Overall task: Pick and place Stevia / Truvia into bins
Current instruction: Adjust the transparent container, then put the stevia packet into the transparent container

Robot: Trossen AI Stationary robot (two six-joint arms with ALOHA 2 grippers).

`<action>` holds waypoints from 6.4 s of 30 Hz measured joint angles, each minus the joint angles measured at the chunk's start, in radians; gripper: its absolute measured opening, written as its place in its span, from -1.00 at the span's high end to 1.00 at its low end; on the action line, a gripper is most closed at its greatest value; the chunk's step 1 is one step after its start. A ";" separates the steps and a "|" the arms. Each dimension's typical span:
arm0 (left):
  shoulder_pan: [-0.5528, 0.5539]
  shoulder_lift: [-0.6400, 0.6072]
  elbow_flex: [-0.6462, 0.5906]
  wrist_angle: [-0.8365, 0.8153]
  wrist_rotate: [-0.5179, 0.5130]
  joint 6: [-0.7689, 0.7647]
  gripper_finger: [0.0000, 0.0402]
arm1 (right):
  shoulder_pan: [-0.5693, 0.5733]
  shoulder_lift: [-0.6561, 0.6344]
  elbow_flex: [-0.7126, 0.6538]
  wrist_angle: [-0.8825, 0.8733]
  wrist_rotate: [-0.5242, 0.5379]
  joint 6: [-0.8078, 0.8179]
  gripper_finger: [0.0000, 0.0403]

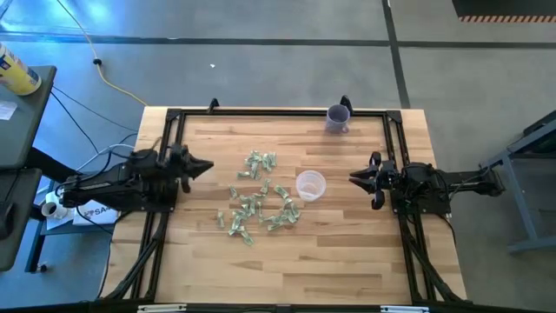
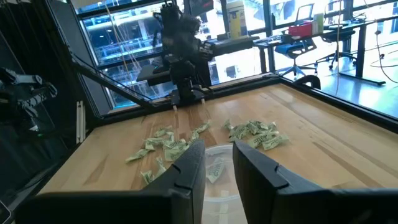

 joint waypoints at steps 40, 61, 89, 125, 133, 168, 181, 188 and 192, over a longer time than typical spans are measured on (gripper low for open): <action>0.478 1.276 0.283 0.932 0.400 -0.531 0.76 | -0.304 0.789 0.108 0.701 0.113 0.901 0.63; 0.634 1.317 0.658 -0.254 0.348 0.214 0.76 | -0.375 1.151 0.693 -0.664 -0.173 0.256 0.63; 0.400 1.354 0.732 -0.319 0.233 0.520 0.30 | -0.361 1.160 0.864 -0.684 -0.110 0.213 -0.15; 0.080 1.326 0.706 -0.449 0.082 0.337 0.62 | -0.192 1.397 0.965 -0.702 -0.091 0.183 0.08; 0.077 1.326 0.706 -0.460 0.072 0.308 0.63 | -0.235 1.487 0.964 -0.654 -0.166 0.108 0.08; 0.070 1.256 0.702 -0.532 -0.036 0.148 0.63 | -0.368 1.978 1.528 -0.617 -0.311 -0.288 0.94; 0.071 1.244 0.702 -0.556 -0.070 0.161 0.63 | -0.351 1.978 1.529 -0.678 -0.266 -0.253 0.31; 0.071 1.244 0.692 -0.537 -0.070 0.182 0.63 | -0.355 1.915 1.529 -0.712 -0.181 -0.287 -0.04; 0.087 1.244 0.659 -0.482 -0.047 0.194 0.63 | -0.365 1.863 1.528 -0.730 -0.147 -0.304 -0.13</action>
